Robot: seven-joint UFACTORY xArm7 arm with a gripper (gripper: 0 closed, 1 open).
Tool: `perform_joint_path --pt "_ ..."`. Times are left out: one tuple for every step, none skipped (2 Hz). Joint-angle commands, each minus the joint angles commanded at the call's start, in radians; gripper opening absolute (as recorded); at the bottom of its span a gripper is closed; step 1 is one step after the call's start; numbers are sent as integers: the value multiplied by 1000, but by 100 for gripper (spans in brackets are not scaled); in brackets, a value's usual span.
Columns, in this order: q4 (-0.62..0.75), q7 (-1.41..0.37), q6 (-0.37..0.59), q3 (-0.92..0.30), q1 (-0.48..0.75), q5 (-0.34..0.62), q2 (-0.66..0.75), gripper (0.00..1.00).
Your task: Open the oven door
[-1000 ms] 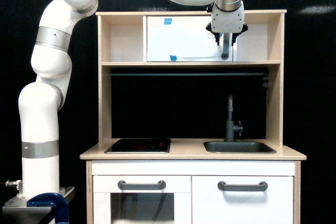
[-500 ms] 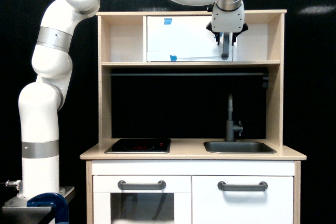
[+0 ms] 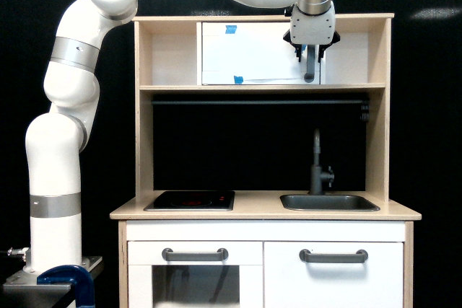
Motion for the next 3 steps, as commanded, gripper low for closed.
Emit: perform_joint_path --pt "3 -3 5 4 -9 0 2 0" --pt "2 -4 8 9 -18 -1 1 0" --pt "-6 -16 25 16 -45 0 -9 0"
